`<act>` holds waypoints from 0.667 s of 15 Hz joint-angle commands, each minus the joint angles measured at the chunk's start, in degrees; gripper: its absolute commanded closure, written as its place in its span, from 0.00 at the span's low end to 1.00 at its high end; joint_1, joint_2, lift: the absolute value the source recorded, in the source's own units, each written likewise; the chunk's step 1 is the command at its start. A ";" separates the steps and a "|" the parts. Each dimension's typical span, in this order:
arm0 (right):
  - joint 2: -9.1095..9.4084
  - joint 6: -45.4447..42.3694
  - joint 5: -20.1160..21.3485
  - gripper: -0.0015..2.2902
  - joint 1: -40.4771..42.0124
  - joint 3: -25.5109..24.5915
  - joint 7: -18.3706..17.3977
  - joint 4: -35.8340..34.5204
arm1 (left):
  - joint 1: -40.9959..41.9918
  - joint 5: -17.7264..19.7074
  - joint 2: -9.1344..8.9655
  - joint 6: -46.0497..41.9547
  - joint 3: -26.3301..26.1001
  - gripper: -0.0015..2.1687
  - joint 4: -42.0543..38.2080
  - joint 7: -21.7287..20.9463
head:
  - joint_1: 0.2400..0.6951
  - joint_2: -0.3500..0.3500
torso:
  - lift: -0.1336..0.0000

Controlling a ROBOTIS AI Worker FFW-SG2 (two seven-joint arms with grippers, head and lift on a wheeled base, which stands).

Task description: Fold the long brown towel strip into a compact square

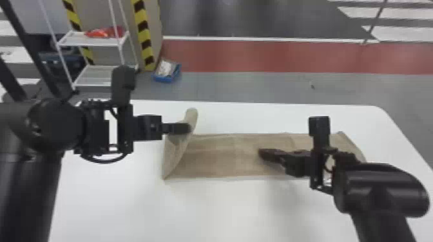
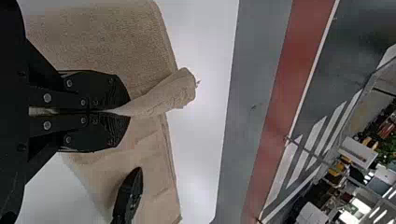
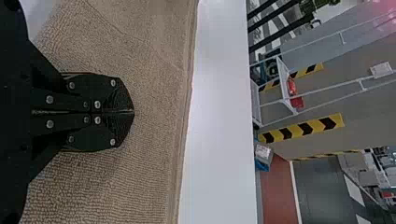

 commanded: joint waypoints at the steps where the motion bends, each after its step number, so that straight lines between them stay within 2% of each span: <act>1: -0.02 -0.79 -0.31 0.85 0.12 -0.30 0.10 0.22 | -0.93 -0.49 -3.92 0.03 -1.23 0.55 1.21 0.78 | 1.00 0.45 | 0.07; 4: -0.37 -3.08 -3.65 0.85 1.44 -1.53 1.06 -0.66 | -1.19 -2.33 -8.73 0.03 -2.90 0.55 1.30 2.27 | 1.00 0.39 | 0.07; 8: -0.72 -3.78 -7.87 0.85 3.99 -4.35 2.29 -6.02 | -1.19 -5.23 -8.73 -0.50 -5.62 0.56 2.09 3.94 | 1.00 0.32 | 0.07; 10: -1.78 -3.08 -11.03 0.85 6.09 -6.54 2.82 -10.15 | -0.93 -7.61 -8.73 -2.44 -7.99 0.56 3.23 4.82 | 1.00 0.31 | 0.07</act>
